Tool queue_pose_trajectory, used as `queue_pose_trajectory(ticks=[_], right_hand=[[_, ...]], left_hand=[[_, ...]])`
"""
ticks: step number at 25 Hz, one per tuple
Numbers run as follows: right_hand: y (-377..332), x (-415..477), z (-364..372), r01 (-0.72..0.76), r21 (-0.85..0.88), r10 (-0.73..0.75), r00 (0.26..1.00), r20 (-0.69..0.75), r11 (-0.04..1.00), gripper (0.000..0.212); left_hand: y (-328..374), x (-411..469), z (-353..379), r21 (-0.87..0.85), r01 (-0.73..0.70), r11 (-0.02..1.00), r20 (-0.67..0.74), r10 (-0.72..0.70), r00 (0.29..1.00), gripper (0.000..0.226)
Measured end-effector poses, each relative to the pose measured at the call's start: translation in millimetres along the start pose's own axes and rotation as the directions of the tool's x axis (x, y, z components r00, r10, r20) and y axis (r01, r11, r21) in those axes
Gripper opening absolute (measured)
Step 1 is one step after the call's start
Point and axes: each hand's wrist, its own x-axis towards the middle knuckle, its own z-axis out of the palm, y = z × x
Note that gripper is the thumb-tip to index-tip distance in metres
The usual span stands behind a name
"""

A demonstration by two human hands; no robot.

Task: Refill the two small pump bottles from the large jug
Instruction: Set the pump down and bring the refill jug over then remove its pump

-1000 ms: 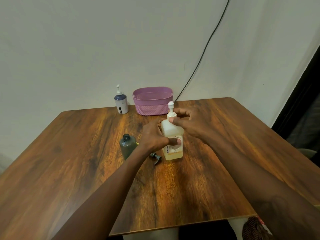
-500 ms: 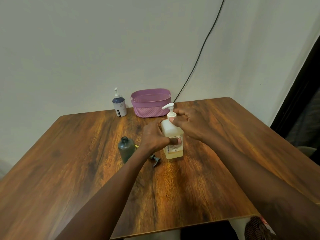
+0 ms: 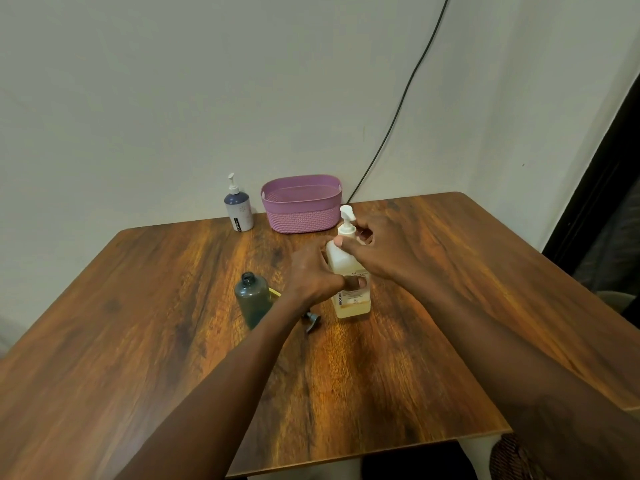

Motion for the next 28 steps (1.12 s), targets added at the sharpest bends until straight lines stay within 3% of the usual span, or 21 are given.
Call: queue_pose_trajectory(ticks=[2,4,6,8,10,14,20,28], right_hand=[[1.6,-0.2,-6.7,-0.075,0.216,0.047,0.990,0.133,0.973,0.049],[3.1,-0.6,-8.5,-0.108,0.313,0.043,0.977,0.208,0.944,0.057],[2.1,-2.3,-5.3,-0.087,0.186,0.058,0.986,0.155,0.979,0.062],[3.8,-4.1,1.4,-0.084,-0.017,0.083,0.996,-0.046,0.996,0.070],[7.5,-3.5,4.8,-0.100,-0.106,0.081,0.981,-0.174,0.989,0.061],[8.0,-1.9,3.7,0.006,-0.039,-0.012,0.987,-0.162,0.999,0.037],[-1.2,4.1,-9.1,0.130,0.147,-0.116,0.988,-0.105,0.981,0.040],[-4.0,16.6,-23.5,0.202,0.349,-0.158,0.976,-0.151,0.915,0.038]], left_hand=[[-3.0,2.2,-0.2,-0.004,0.027,1.000,-0.004,-0.028,1.000,0.088],[-4.9,3.9,0.4,0.005,0.029,1.000,-0.013,-0.028,1.000,0.089],[-4.1,3.3,1.7,0.006,0.015,1.000,-0.016,-0.015,1.000,0.085],[-3.1,3.1,4.0,0.019,0.010,1.000,-0.005,-0.010,1.000,0.082],[-3.1,4.1,6.7,0.036,0.019,0.999,0.007,-0.020,1.000,0.082],[-6.4,7.1,10.2,0.039,0.057,0.998,0.018,-0.058,0.998,0.086],[-13.8,9.4,14.2,0.040,0.131,0.991,0.040,-0.132,0.990,0.086],[-17.2,14.5,17.1,0.025,0.220,0.975,0.053,-0.221,0.974,0.086]])
